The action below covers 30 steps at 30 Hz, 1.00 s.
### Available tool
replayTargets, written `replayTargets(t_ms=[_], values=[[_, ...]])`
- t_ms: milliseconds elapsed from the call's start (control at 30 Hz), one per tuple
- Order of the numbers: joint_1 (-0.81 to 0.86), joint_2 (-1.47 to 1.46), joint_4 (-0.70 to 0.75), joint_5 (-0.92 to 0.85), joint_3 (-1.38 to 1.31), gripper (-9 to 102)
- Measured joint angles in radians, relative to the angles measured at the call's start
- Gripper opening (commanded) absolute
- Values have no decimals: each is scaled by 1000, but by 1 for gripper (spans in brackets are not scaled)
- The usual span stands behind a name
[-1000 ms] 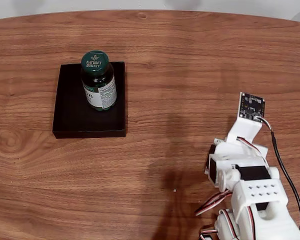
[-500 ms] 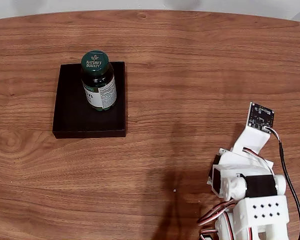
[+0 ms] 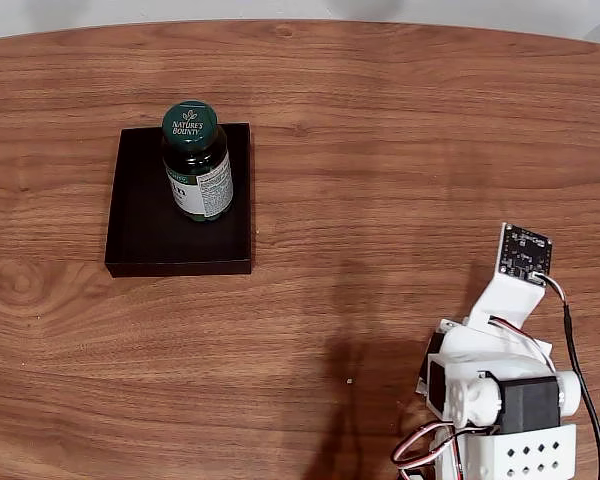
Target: Pick up the pill bottle and place it in the black box.
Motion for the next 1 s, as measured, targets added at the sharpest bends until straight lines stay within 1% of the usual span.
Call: replayTargets(t_ms=[400, 733, 1000], values=[[18, 18, 18, 2, 0, 1], [18, 20, 41, 118, -2, 1], [20, 20, 43, 121, -2, 1]])
